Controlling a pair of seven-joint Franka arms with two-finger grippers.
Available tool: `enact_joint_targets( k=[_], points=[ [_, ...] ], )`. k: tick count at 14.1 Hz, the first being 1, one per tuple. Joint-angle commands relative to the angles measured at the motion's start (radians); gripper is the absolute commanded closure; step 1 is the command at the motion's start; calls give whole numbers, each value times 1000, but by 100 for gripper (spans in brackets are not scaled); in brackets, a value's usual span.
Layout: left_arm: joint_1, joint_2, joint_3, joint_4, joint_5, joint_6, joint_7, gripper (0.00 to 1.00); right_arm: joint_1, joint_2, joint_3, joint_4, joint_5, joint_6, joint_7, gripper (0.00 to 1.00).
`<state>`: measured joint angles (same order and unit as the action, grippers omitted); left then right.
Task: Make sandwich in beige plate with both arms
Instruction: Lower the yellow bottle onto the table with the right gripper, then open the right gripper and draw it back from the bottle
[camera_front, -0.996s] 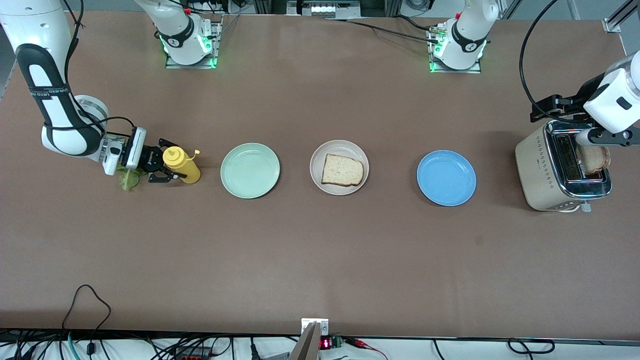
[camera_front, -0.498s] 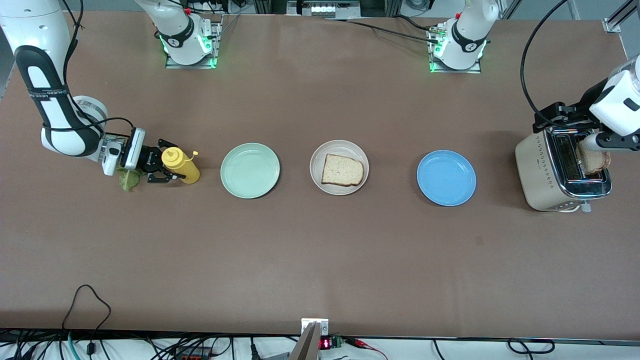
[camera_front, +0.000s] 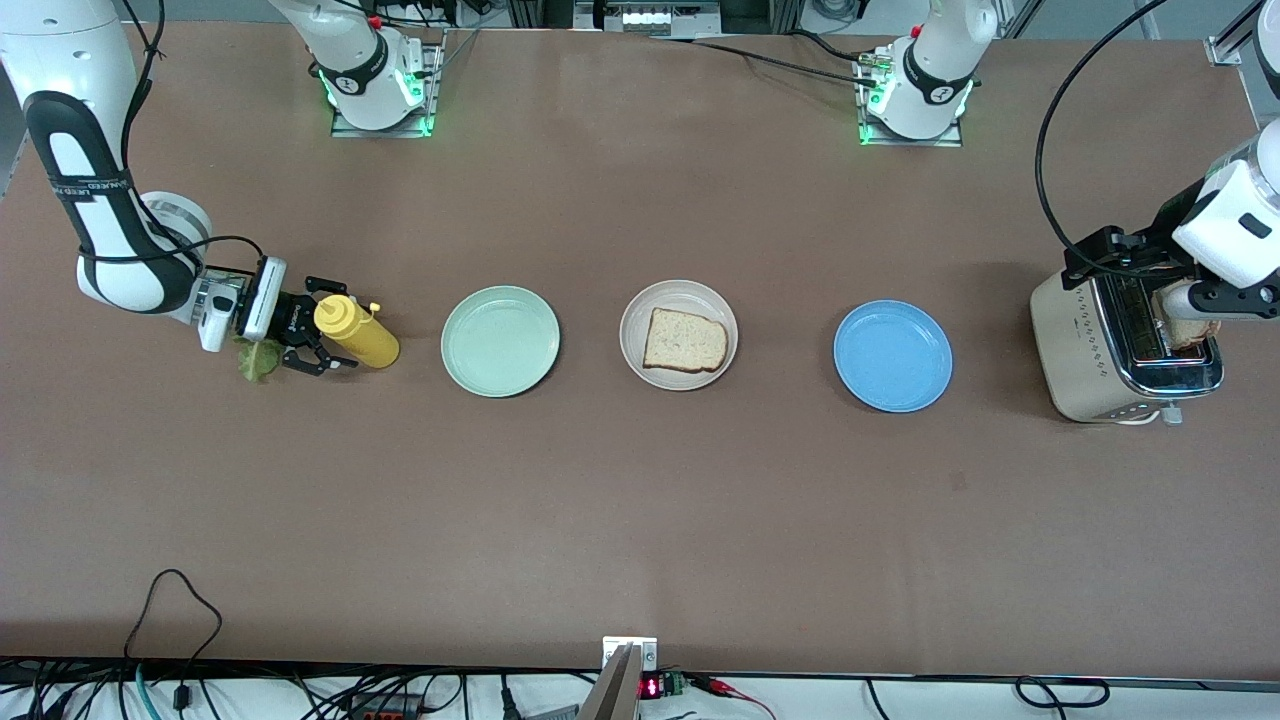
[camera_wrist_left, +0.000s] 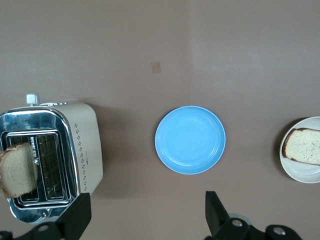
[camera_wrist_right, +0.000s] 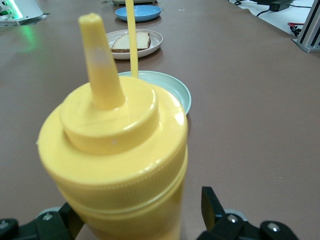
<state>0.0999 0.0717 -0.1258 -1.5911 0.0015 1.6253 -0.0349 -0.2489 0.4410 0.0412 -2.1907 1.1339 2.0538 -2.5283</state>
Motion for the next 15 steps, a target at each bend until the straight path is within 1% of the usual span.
enact_joint_targets(
  k=[1, 4, 7, 8, 9, 10, 12, 13, 15],
  points=[
    [4, -27, -3, -35, 9, 33, -11, 0, -30, 5, 12, 14, 14, -9, -6, 0],
    [1, -27, -3, -35, 9, 31, -11, 0, -58, -28, 8, 12, -15, -6, 0, 0],
    [3, -27, -3, -33, 9, 31, -10, 0, -118, -67, 2, 11, -121, -8, 23, 0],
    [3, -27, -3, -33, 11, 31, -11, 0, -137, -82, 2, 11, -170, -8, 57, 0],
    [3, -27, -3, -33, 11, 31, -11, 0, -150, -100, -4, 11, -210, -8, 98, 0],
    [3, -27, -3, -33, 9, 31, -11, 0, -151, -116, -26, 11, -239, -9, 147, 0],
    [3, -27, -3, -33, 11, 30, -10, 0, -151, -146, -56, 11, -275, -9, 253, 0],
    [3, -27, -3, -33, 9, 28, -11, 0, -151, -169, -64, 9, -292, -9, 329, 0],
    [3, -26, -3, -33, 9, 28, -11, 0, -151, -221, -80, 12, -342, 2, 562, 0]
  ],
)
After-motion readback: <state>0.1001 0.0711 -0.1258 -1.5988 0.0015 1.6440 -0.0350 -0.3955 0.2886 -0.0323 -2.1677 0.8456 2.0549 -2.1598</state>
